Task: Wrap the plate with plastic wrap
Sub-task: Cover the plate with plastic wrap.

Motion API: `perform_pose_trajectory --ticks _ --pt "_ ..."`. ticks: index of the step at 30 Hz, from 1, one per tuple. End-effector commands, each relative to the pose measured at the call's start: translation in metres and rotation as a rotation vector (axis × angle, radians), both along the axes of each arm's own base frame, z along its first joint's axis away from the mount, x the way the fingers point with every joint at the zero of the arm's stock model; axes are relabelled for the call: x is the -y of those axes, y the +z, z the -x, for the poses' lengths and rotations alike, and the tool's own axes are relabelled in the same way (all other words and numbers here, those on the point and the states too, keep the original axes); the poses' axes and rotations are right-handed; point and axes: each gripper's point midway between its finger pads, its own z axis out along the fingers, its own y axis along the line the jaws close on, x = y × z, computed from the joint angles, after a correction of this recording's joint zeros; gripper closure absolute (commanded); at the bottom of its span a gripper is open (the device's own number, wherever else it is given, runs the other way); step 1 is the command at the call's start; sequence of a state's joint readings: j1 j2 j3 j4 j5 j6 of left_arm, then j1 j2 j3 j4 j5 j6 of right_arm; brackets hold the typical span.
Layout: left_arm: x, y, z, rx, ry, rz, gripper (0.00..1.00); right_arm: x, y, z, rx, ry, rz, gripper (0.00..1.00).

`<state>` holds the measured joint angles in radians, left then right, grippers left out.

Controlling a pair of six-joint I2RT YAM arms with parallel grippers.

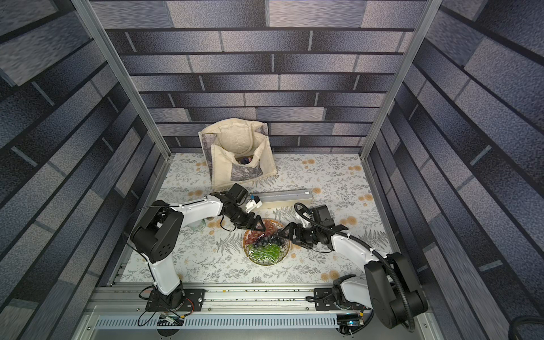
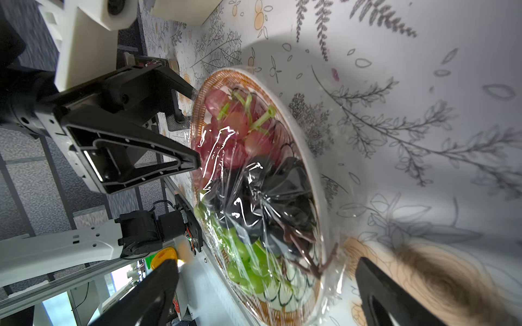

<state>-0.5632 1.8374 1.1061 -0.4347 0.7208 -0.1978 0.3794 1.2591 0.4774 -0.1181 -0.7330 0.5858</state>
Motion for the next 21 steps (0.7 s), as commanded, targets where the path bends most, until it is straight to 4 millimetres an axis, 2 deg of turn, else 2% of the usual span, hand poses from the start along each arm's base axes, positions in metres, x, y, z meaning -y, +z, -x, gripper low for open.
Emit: perform_pose_trajectory --ticks 1,6,10,17,21 --pt "0.001 0.01 0.012 -0.025 -0.016 0.032 0.18 -0.018 0.008 -0.007 0.009 0.007 -0.068 0.0" --pt "-0.006 0.017 0.002 -0.034 0.039 0.076 0.16 -0.041 0.015 -0.021 0.024 -0.001 -0.156 0.0" --pt "-0.02 0.022 -0.009 -0.006 0.092 0.056 0.15 -0.048 0.018 -0.03 0.03 -0.019 -0.18 0.0" --pt "-0.052 0.034 -0.016 0.075 0.161 -0.034 0.15 -0.015 -0.003 -0.026 0.015 -0.047 0.094 0.0" --pt "-0.058 0.045 -0.008 0.1 0.164 -0.035 0.22 -0.006 0.003 -0.017 0.017 -0.041 0.128 0.0"
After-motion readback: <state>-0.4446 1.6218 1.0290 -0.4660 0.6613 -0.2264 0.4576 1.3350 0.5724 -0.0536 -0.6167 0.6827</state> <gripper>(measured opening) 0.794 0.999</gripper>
